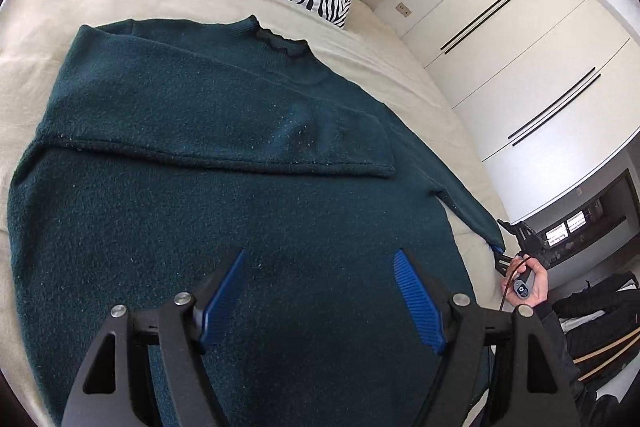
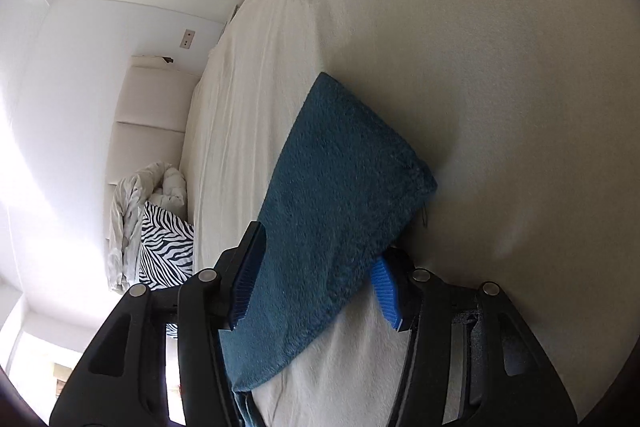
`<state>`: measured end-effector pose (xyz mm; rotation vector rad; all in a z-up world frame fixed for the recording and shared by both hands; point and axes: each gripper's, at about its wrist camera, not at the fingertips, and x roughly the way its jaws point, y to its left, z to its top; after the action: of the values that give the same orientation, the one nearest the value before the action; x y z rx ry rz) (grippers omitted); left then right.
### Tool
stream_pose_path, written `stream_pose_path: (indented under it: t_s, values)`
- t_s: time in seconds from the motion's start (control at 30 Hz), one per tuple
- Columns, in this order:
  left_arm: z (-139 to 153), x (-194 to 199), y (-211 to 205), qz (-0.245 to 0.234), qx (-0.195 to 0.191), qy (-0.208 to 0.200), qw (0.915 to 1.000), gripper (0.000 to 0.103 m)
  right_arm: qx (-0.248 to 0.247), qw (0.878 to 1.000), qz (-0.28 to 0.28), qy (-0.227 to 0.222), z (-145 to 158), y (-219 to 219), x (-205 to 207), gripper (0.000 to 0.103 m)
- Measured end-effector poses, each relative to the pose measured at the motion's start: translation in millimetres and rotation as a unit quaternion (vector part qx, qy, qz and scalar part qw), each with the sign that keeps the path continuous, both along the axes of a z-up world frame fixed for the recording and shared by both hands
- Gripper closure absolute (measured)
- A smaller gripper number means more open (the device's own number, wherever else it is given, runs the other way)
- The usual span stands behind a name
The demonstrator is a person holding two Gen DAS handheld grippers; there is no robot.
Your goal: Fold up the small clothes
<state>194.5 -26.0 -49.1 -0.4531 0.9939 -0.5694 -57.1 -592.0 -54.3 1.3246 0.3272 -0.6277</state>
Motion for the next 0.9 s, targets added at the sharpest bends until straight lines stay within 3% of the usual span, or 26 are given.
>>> stream_pose_path:
  t_s: [0.03, 0.13, 0.23, 0.3, 0.4, 0.5, 0.53, 0.57, 0.7, 0.83, 0.9]
  values:
    - [-0.7, 1.5, 1.1, 0.002, -0.007, 0.003, 1.0000, 0.026, -0.003, 1.000, -0.003, 0.014, 2.2, -4.6, 5.9, 0.075]
    - [-1.3, 7.9, 5.9, 0.011, -0.028, 0.011, 0.9995, 0.026, -0.042, 0.998, 0.027, 0.046, 24.3, 0.5, 34.6, 0.090]
    - [1.1, 16.7, 10.7, 0.027, -0.052, 0.015, 0.9982, 0.026, -0.155, 0.977, 0.126, 0.080, 70.0, 57.2, 89.3, 0.093]
    - [3.0, 24.3, 11.9, 0.035, -0.078, 0.020, 0.9962, 0.026, -0.237, 0.941, 0.221, 0.101, 93.0, 121.3, 135.2, 0.093]
    - [3.1, 36.2, 10.8, 0.043, -0.125, 0.033, 0.9907, 0.026, -0.337, 0.860, 0.362, 0.125, 102.4, 242.4, 193.5, 0.094]
    - [-4.7, 47.4, 5.9, 0.046, -0.179, 0.064, 0.9807, 0.026, -0.419, 0.774, 0.444, 0.167, 82.4, 354.3, 229.0, 0.094]
    - [-8.4, 50.5, 2.8, 0.045, -0.193, 0.075, 0.9774, 0.026, -0.431, 0.752, 0.465, 0.180, 70.5, 379.6, 234.4, 0.094]
    - [-12.1, 53.1, -0.9, 0.042, -0.203, 0.086, 0.9745, 0.026, -0.432, 0.740, 0.481, 0.188, 58.9, 398.9, 237.2, 0.094]
    - [-27.4, 62.2, -18.4, 0.035, -0.244, 0.128, 0.9605, 0.023, -0.429, 0.721, 0.502, 0.211, 24.4, 451.7, 242.2, 0.093]
    - [-30.0, 74.0, -43.7, 0.017, -0.250, 0.144, 0.9573, 0.017, -0.437, 0.721, 0.495, 0.210, 14.4, 455.0, 221.1, 0.093]
    - [-33.0, 84.1, -55.9, 0.008, -0.246, 0.157, 0.9566, 0.017, -0.431, 0.728, 0.494, 0.203, 12.5, 457.1, 225.4, 0.093]
